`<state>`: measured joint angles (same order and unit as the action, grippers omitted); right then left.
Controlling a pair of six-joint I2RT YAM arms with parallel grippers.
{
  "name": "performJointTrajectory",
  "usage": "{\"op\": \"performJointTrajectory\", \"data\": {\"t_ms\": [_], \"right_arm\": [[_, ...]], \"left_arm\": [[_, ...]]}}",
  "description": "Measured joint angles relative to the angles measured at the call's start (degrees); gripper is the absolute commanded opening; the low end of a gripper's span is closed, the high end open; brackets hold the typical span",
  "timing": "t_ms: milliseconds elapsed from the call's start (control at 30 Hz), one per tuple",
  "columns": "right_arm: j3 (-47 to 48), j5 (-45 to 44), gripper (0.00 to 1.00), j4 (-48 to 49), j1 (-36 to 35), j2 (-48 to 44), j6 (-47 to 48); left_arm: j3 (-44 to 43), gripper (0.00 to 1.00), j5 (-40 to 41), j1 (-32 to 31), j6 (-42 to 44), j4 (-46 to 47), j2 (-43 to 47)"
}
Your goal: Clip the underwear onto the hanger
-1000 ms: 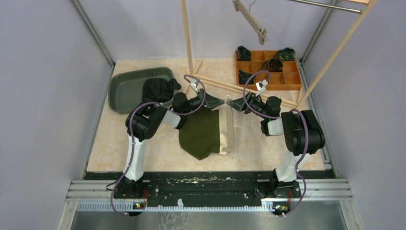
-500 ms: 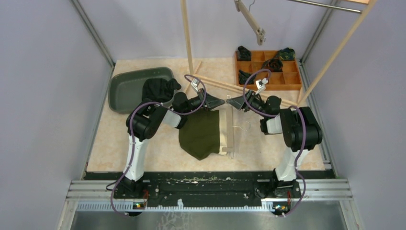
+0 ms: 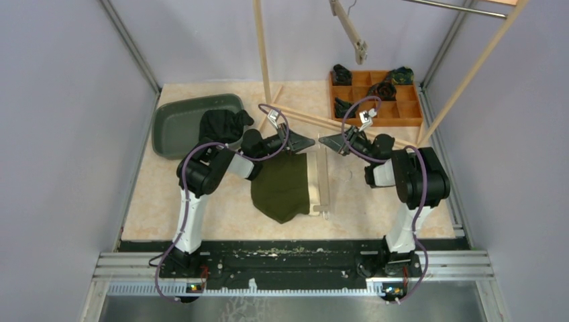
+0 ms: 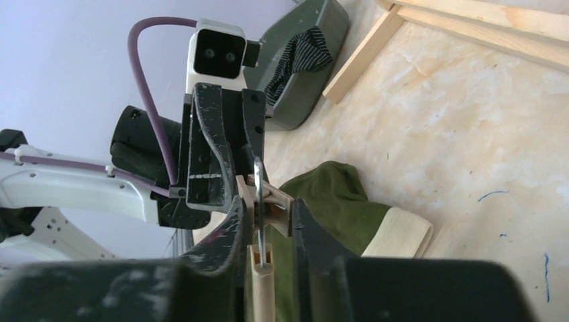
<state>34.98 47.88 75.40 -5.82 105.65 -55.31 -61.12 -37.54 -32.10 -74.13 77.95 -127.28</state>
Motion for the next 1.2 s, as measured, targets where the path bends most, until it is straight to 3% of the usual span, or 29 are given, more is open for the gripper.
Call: {"op": "performJointTrajectory", "data": {"t_ms": [100,200,367,1200], "right_arm": [[0.00,-0.15,0.00,-0.13,0.22,0.11,-0.52],[0.00,-0.15,0.00,0.04,0.24,0.26,-0.98],[0.00,-0.17,0.00,0.37,0.24,0.26,-0.85],[-1.57,-2.82,0.00,0.15,0.26,0.22,0.15]], "left_arm": [[-0.09,0.24,-0.15,-0.02,0.37,0.61,-0.02],[-0.09,0.50,-0.20,-0.02,0.50,0.66,-0.13],[-0.09,0.74,-0.20,0.00,-0.31,0.44,-0.22],[2.78,0.73,-0.04,1.70,-0.44,0.04,-0.07]]}}
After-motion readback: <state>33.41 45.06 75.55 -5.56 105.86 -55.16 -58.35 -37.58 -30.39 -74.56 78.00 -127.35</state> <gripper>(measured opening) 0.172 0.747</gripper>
